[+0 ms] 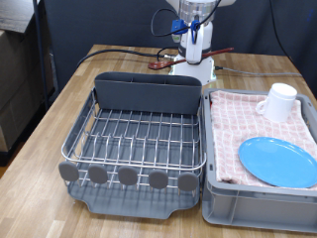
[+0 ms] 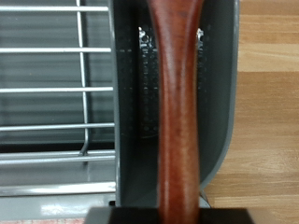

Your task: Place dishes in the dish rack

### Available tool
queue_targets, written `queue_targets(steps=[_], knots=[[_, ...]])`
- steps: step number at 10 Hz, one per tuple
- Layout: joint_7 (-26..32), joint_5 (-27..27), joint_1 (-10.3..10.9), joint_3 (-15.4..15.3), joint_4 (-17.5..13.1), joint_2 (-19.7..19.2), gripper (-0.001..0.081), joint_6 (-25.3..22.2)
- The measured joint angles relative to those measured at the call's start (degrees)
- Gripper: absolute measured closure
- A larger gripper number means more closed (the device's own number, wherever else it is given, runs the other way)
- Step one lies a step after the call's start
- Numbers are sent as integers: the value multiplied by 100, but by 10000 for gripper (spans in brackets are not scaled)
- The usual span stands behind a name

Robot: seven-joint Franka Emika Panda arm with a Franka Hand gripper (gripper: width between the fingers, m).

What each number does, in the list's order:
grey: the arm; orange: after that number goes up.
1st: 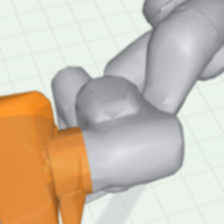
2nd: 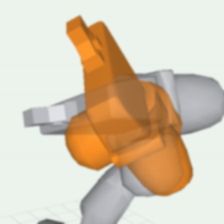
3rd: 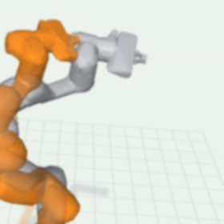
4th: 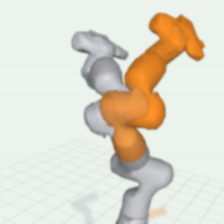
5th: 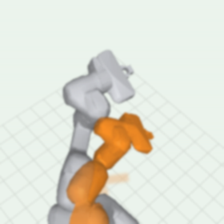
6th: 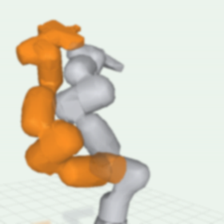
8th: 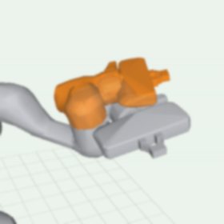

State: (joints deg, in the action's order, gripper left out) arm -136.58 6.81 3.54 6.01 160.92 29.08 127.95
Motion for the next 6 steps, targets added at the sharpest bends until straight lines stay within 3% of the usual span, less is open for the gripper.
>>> queue_targets(steps=[3, 6], knots=[[440, -477, 70, 319, -68, -131, 717, -42], [1353, -1160, 168, 933, -73, -278, 717, 153]])
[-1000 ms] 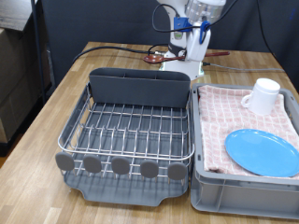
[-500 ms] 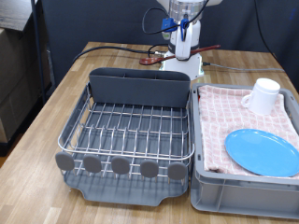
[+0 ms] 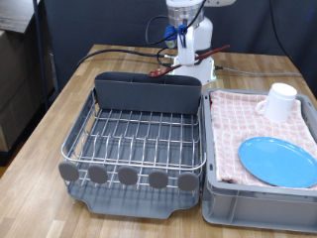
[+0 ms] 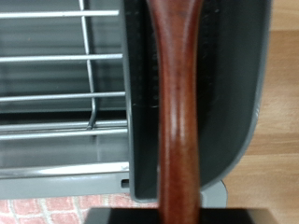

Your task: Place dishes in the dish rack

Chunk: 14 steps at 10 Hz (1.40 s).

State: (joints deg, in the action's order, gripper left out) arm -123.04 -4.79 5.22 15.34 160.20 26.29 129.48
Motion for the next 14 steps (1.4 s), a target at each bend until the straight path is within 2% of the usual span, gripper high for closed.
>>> queue_targets(steps=[3, 8, 10, 12, 13, 14], knots=[[706, -484, 13, 686, -2, -200, 717, 26], [1533, -664, 19, 1307, -54, -585, 717, 206], [1505, -571, -1, 1289, -38, -682, 717, 381], [944, -8, -141, 1062, -37, -708, 717, 365], [577, 299, -206, 901, -37, -708, 516, 341], [234, 541, -241, 744, -38, -708, 516, 325]])
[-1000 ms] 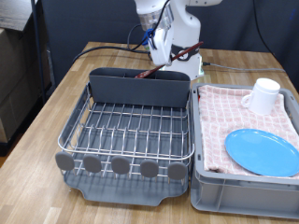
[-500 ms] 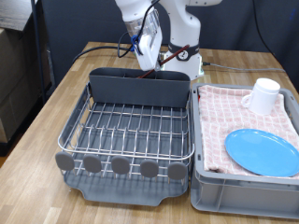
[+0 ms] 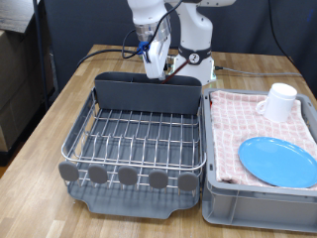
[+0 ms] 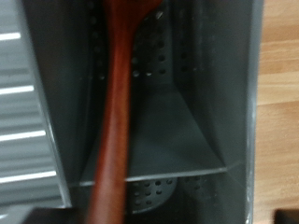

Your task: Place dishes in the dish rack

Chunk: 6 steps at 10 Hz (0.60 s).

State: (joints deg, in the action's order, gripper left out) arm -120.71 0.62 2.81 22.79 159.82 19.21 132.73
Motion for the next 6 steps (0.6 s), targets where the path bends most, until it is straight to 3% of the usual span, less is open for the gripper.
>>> queue_targets(steps=[1, 2, 3, 4, 5, 6], knots=[[-319, 230, -29, -156, -1, 0, 335, -2], [-608, 435, -50, -311, -7, 1, 335, 0], [-832, 551, -54, -447, -15, 9, 153, 16], [-1012, 638, -54, -576, -24, 36, 153, 54], [-1123, 676, -53, -690, -39, 77, 33, 95], [-1205, 713, -52, -790, -66, 132, 10, 100]])
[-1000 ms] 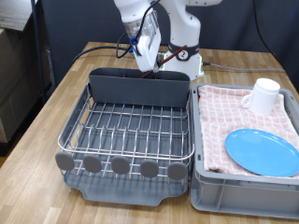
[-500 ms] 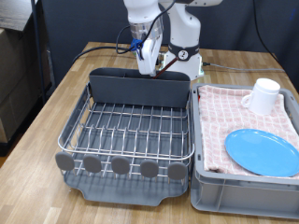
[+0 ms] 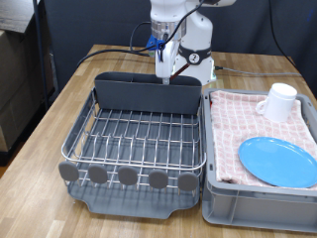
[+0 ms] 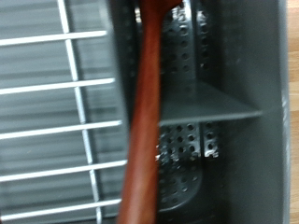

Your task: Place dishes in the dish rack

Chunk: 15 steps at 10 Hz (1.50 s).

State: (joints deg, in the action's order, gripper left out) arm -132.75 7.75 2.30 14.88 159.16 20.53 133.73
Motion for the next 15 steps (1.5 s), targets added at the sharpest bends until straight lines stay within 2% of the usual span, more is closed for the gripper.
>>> queue_targets(steps=[1, 4, 6, 7, 8, 9, 10, 12, 14, 15], knots=[[-100, 15, 0, -105, -43, 65, 10, -18], [-387, 30, 22, -513, -364, 243, 3, -464], [-392, 29, 146, -792, -637, 258, 3, -699], [-26, -12, 334, -866, -744, 253, 3, -699], [472, -21, 480, -796, -792, 220, 3, -698], [252, -19, 444, -809, -792, 220, 3, -698], [235, 66, 443, -828, -792, 201, 3, -604], [633, 203, 533, -904, -805, 40, 3, 30], [1465, 112, 792, -891, -954, -225, 3, 612], [1837, -31, 946, -881, -1130, -382, 3, 640]])
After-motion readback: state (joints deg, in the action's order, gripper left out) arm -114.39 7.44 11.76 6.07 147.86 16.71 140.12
